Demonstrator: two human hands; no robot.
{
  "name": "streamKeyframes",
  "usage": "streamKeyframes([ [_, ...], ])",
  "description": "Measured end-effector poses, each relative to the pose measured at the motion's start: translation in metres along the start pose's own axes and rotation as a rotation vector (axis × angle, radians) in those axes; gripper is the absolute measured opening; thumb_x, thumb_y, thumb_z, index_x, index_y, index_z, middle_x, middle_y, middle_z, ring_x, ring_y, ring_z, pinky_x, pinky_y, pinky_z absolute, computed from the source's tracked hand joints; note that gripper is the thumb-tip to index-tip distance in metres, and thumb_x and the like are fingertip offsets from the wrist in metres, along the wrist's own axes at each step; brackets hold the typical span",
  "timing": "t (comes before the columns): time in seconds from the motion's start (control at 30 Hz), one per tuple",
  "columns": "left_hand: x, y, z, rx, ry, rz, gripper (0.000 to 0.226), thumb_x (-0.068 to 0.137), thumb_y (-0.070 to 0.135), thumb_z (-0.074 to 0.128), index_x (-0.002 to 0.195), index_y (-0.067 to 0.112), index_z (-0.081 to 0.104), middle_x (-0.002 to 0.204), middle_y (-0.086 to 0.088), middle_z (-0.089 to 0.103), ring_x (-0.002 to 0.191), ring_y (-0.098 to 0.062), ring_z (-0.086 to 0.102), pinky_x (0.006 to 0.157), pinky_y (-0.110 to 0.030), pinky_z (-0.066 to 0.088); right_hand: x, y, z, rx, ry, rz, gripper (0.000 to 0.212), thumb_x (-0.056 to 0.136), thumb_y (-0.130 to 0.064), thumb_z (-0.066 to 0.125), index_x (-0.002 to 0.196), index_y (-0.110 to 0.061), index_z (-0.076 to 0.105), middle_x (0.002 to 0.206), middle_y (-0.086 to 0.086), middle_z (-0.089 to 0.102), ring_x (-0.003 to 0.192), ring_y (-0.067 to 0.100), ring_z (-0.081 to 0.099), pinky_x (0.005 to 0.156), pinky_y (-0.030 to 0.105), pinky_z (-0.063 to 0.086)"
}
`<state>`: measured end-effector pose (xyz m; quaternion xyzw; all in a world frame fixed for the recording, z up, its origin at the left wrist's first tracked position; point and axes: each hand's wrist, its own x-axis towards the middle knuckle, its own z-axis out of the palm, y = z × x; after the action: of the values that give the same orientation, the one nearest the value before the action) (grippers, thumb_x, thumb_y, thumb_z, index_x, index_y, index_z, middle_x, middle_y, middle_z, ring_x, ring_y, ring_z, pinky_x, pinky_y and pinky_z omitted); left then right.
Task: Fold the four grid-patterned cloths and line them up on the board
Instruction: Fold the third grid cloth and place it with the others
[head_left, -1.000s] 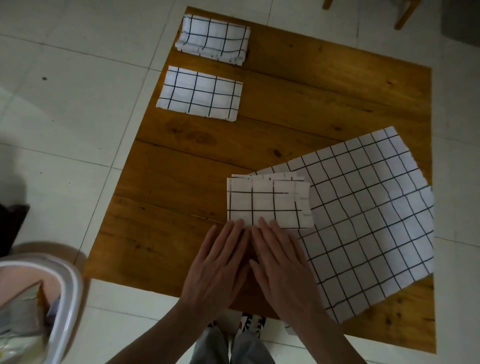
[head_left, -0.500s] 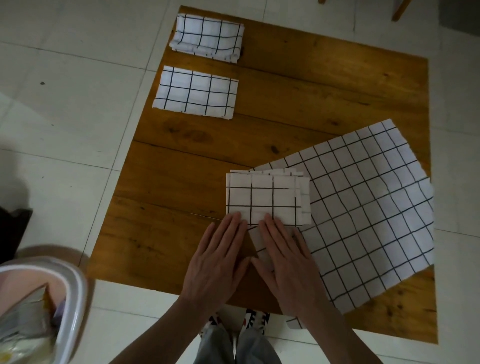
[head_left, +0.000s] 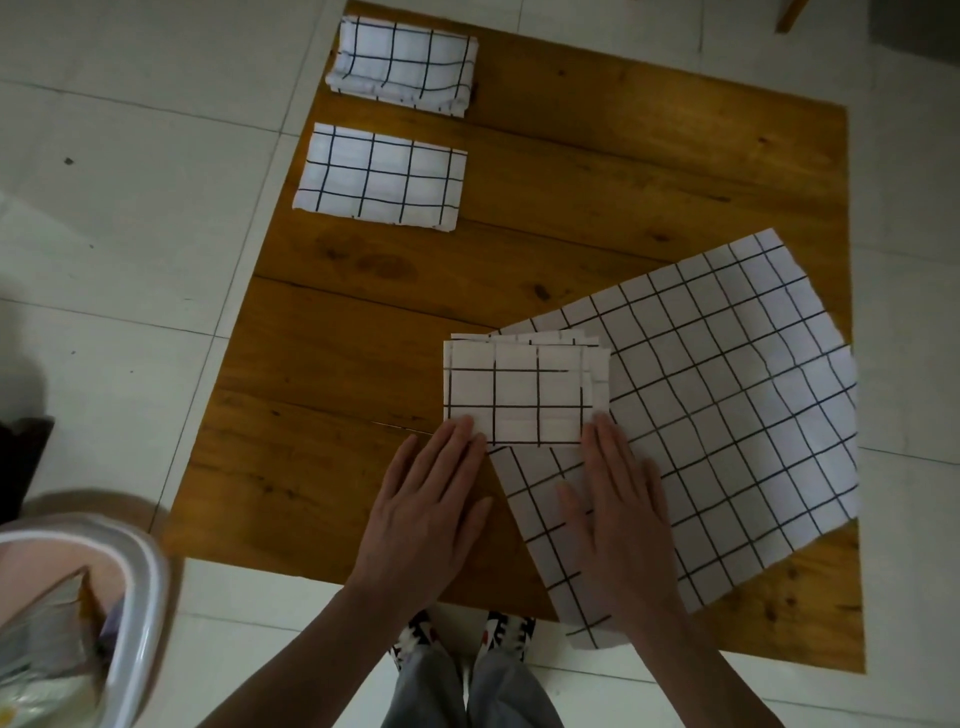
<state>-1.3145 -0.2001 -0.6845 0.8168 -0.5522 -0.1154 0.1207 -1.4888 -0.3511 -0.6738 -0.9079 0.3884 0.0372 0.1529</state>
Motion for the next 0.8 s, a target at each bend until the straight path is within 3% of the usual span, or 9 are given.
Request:
streamKeyframes([
  [0.07, 0.005, 0.006, -0.005, -0.082, 0.061, -0.043, 0.056, 0.111, 0.048, 0.027, 0.153, 0.016, 0.048, 0.163, -0.005, 0.041, 0.154, -0.021, 0.031, 0.123, -0.048, 0.025, 0.001, -0.001, -0.004, 0.021, 0.027, 0.022, 0.069, 0.107, -0.059, 0.017, 0.163, -0.019, 0.024, 0.172, -0.003, 0.016, 0.159, 0.014, 0.011, 0.128, 0.044, 0.009],
  [0.13, 0.016, 0.013, -0.012, -0.212, 0.122, -0.141, 0.050, 0.110, 0.046, 0.028, 0.140, 0.019, 0.058, 0.148, -0.003, 0.055, 0.139, -0.019, 0.044, 0.114, -0.048, 0.038, 0.007, -0.004, -0.009, 0.059, 0.084, 0.048, 0.064, 0.105, -0.055, 0.029, 0.155, -0.017, 0.042, 0.164, 0.001, 0.036, 0.151, 0.020, 0.032, 0.124, 0.047, 0.026],
  [0.23, 0.040, 0.019, -0.020, -0.335, 0.190, -0.310, 0.040, 0.108, 0.046, 0.035, 0.126, 0.020, 0.059, 0.125, 0.001, 0.058, 0.116, -0.015, 0.049, 0.096, -0.044, 0.048, 0.025, -0.013, -0.020, 0.161, 0.182, 0.115, 0.046, 0.102, -0.049, 0.047, 0.131, -0.016, 0.061, 0.136, 0.002, 0.057, 0.123, 0.022, 0.050, 0.102, 0.044, 0.047],
  [0.33, 0.062, 0.023, -0.025, -0.260, 0.210, -0.514, 0.044, 0.101, 0.051, 0.053, 0.126, 0.015, 0.051, 0.120, -0.005, 0.052, 0.112, -0.022, 0.048, 0.092, -0.040, 0.046, 0.047, -0.023, -0.029, 0.251, 0.222, 0.245, 0.041, 0.095, -0.044, 0.065, 0.125, -0.016, 0.058, 0.121, 0.005, 0.058, 0.109, 0.022, 0.051, 0.087, 0.044, 0.053],
  [0.47, 0.080, 0.032, -0.031, -0.196, 0.062, -0.766, 0.062, 0.092, 0.056, 0.067, 0.127, 0.011, 0.044, 0.129, -0.011, 0.045, 0.122, -0.031, 0.044, 0.100, -0.045, 0.041, 0.067, -0.035, -0.037, 0.216, 0.121, 0.380, 0.064, 0.087, -0.047, 0.075, 0.135, -0.015, 0.047, 0.127, 0.010, 0.053, 0.113, 0.027, 0.050, 0.092, 0.039, 0.046],
  [0.63, 0.089, 0.040, -0.034, -0.286, 0.063, -0.856, 0.051, 0.094, 0.045, 0.070, 0.125, 0.012, 0.045, 0.130, -0.010, 0.044, 0.126, -0.032, 0.042, 0.106, -0.046, 0.036, 0.075, -0.042, -0.043, 0.176, 0.067, 0.462, 0.061, 0.087, -0.049, 0.074, 0.133, -0.017, 0.048, 0.128, 0.008, 0.055, 0.116, 0.027, 0.054, 0.096, 0.042, 0.045],
  [0.8, 0.090, 0.041, -0.037, -0.466, 0.150, -0.817, 0.047, 0.090, 0.028, 0.077, 0.123, 0.020, 0.044, 0.124, 0.000, 0.060, 0.123, -0.025, 0.052, 0.109, -0.046, 0.034, 0.079, -0.042, -0.044, 0.238, 0.063, 0.488, 0.069, 0.084, -0.049, 0.078, 0.135, -0.018, 0.044, 0.129, 0.007, 0.054, 0.117, 0.028, 0.056, 0.097, 0.045, 0.048],
])
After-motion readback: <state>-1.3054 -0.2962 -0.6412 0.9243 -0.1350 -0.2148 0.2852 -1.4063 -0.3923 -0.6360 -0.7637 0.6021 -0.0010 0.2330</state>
